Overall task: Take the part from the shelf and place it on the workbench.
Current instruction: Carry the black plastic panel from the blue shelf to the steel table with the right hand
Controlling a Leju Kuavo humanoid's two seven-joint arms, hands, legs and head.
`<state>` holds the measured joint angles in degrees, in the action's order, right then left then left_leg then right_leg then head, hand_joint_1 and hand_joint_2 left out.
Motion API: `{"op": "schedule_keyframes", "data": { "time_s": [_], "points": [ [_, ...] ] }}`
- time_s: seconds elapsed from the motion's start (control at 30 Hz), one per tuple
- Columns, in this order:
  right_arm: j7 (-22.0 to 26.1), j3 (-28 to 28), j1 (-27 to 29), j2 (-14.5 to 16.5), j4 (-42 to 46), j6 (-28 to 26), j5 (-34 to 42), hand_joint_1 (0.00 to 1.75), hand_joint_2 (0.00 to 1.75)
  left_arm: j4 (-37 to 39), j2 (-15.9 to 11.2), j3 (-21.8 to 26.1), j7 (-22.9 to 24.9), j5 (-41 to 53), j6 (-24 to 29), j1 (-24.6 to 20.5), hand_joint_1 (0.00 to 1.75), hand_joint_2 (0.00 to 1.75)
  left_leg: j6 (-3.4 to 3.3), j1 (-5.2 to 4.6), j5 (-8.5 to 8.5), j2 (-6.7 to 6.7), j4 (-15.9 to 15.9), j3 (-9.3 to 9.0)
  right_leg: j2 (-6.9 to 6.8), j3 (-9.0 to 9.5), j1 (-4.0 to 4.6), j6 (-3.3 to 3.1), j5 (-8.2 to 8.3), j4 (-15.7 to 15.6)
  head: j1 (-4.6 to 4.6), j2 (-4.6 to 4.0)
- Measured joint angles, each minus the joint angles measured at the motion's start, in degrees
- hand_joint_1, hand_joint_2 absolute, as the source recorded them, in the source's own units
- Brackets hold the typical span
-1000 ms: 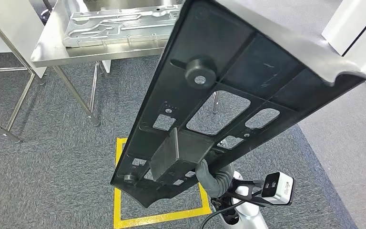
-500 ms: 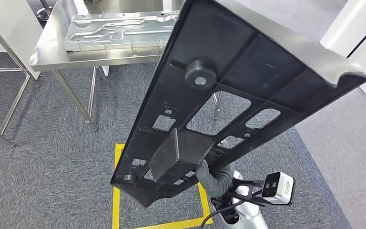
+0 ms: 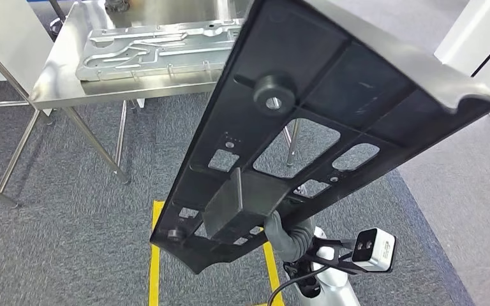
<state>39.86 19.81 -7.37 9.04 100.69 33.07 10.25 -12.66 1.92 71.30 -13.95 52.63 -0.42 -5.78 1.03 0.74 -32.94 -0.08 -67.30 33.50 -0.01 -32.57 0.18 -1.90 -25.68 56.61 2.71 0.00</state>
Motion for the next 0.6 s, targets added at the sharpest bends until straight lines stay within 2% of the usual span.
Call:
{"op": "schedule_keyframes", "data": {
  "time_s": [0.07,0.1,0.13,0.2,0.27,0.33,0.4,0.43,0.47,0.53,0.57,0.6],
  "points": [
    [-0.01,-0.14,0.34,0.03,0.00,0.22,0.03,1.75,1.75,0.01,-0.05,0.00,0.07,-0.11,0.05,0.16,0.00,0.00,0.40,0.05,-2.28,0.01,-5.65,4.17,0.14,0.72,0.04,-0.06,-0.76,0.01,0.00,0.00],
    [-0.01,-0.24,0.50,0.03,0.00,0.39,0.03,1.75,1.75,0.00,-0.08,0.01,0.11,-0.19,0.10,0.27,0.00,0.00,0.48,0.05,-2.01,0.01,-5.98,5.18,0.25,1.23,0.04,-0.02,-1.19,0.02,0.00,0.00],
    [-0.01,-0.34,0.59,0.03,0.00,0.59,0.03,1.75,1.75,-0.01,-0.11,0.01,0.16,-0.27,0.15,0.34,0.00,0.00,0.50,0.05,-0.47,0.02,-4.19,5.15,0.34,1.88,0.03,0.07,-1.67,0.04,0.00,0.00],
    [0.00,-0.53,0.59,0.09,-0.01,0.89,0.04,1.75,1.75,-0.02,-0.18,0.02,0.27,-0.34,0.28,0.41,0.00,0.00,0.14,0.02,4.94,0.02,3.18,3.14,0.41,3.30,0.03,0.37,-2.75,0.07,-0.01,0.00],
    [-0.01,-0.66,0.53,0.19,-0.04,0.98,0.06,1.75,1.75,-0.02,-0.24,0.02,0.39,-0.37,0.39,0.40,0.00,0.00,-0.61,-0.28,7.65,0.05,8.18,1.65,0.45,4.01,0.12,0.93,-3.65,0.11,-0.01,0.00],
    [-0.03,-0.74,0.51,0.27,-0.07,0.98,0.08,1.75,1.75,-0.02,-0.28,0.02,0.45,-0.38,0.47,0.42,0.00,0.00,-1.58,-0.52,7.49,-0.02,9.04,1.28,0.49,4.20,0.19,1.66,-3.96,0.45,0.00,0.00],
    [-0.04,-0.83,0.42,0.35,-0.04,0.98,0.09,1.75,1.75,-0.02,-0.27,0.02,0.48,-0.39,0.54,0.45,0.00,0.00,-2.32,-0.32,7.65,-0.16,9.49,0.35,0.44,4.26,0.16,2.34,-4.21,1.55,-0.01,0.00],
    [-0.04,-0.89,0.27,0.38,-0.03,0.98,0.10,1.75,1.75,-0.02,-0.26,0.02,0.48,-0.39,0.57,0.39,0.00,0.00,-2.60,-0.22,7.52,-0.18,9.69,-0.22,0.41,3.57,0.09,2.72,-4.70,3.12,-0.01,0.00],
    [-0.04,-0.93,0.11,0.38,-0.03,0.98,0.11,1.75,1.75,-0.02,-0.24,0.02,0.47,-0.39,0.59,0.32,0.00,0.00,-2.84,-0.13,7.34,-0.20,9.87,-0.71,0.37,2.08,-0.06,3.09,-5.61,5.76,-0.02,0.00],
    [-0.02,-1.08,-0.02,0.38,-0.04,0.98,0.11,1.75,1.75,-0.02,-0.27,0.02,0.46,-0.38,0.62,0.27,0.00,0.00,-3.10,-0.13,6.79,-0.20,9.94,-1.32,0.33,-2.54,-0.42,3.71,-8.01,12.53,-0.02,0.00],
    [-0.02,-1.20,0.05,0.38,-0.06,0.99,0.09,1.75,1.75,-0.02,-0.27,0.02,0.49,-0.37,0.68,0.29,0.00,0.00,-3.10,-0.13,6.46,-0.21,9.93,-1.60,0.32,-4.70,-0.56,3.90,-8.81,14.96,-0.02,0.00],
    [-0.02,-1.32,0.15,0.38,-0.08,1.00,0.07,1.75,1.75,-0.02,-0.28,0.02,0.56,-0.36,0.77,0.34,0.00,0.00,-3.05,-0.13,6.11,-0.24,9.93,-1.99,0.30,-6.05,-0.65,3.98,-8.67,15.74,-0.02,0.00]
  ]
}}
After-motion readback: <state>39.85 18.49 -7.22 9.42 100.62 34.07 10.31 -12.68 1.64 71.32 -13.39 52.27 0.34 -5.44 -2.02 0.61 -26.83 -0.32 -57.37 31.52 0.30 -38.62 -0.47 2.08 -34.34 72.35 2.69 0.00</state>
